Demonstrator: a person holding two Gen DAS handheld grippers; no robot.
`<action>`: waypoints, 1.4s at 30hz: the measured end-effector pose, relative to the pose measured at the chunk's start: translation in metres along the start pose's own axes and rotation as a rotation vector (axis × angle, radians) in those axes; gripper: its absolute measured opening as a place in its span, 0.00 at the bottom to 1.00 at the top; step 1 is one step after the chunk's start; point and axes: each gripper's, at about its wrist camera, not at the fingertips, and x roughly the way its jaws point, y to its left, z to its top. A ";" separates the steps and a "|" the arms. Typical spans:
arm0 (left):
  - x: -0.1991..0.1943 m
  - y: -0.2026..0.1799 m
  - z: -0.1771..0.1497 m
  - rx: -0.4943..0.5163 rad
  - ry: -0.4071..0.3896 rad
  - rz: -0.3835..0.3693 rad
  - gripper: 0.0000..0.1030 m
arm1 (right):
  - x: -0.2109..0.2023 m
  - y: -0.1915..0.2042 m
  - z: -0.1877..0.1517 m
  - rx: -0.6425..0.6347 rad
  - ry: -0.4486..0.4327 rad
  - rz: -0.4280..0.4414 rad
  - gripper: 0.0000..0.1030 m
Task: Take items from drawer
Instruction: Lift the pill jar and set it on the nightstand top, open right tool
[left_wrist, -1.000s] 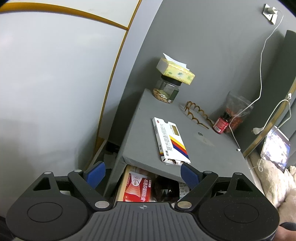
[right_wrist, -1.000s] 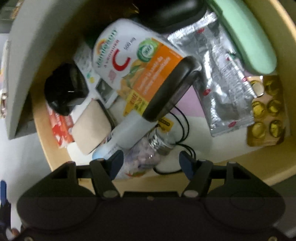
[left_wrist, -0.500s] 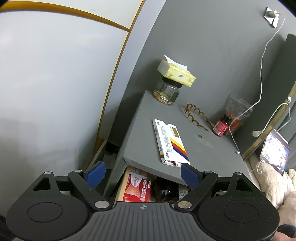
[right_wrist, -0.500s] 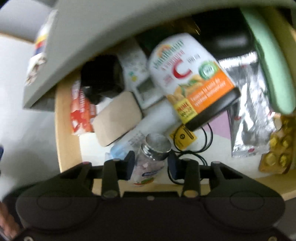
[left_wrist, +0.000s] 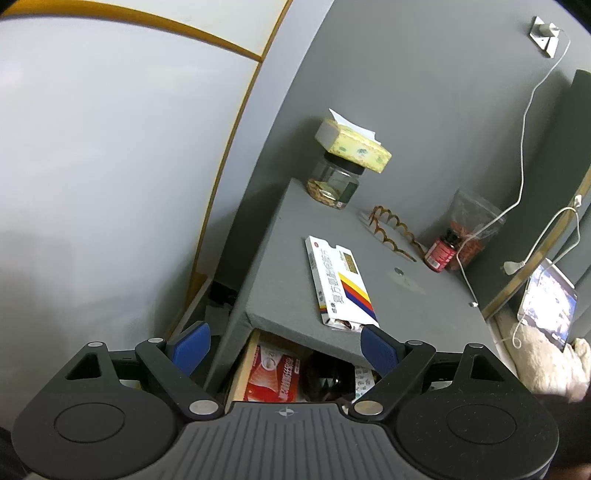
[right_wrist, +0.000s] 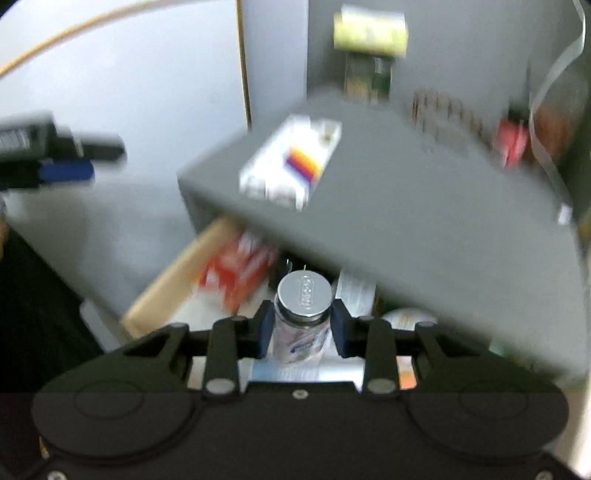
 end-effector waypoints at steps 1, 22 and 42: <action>0.001 -0.001 0.000 0.007 0.000 0.001 0.82 | -0.003 -0.001 0.006 -0.003 -0.015 -0.008 0.31; 0.009 -0.006 0.000 0.034 0.016 -0.007 0.82 | 0.049 -0.067 0.024 0.171 -0.059 -0.111 0.69; 0.015 -0.009 -0.003 0.043 0.048 0.031 0.90 | 0.096 -0.059 0.058 0.147 -0.042 -0.118 0.33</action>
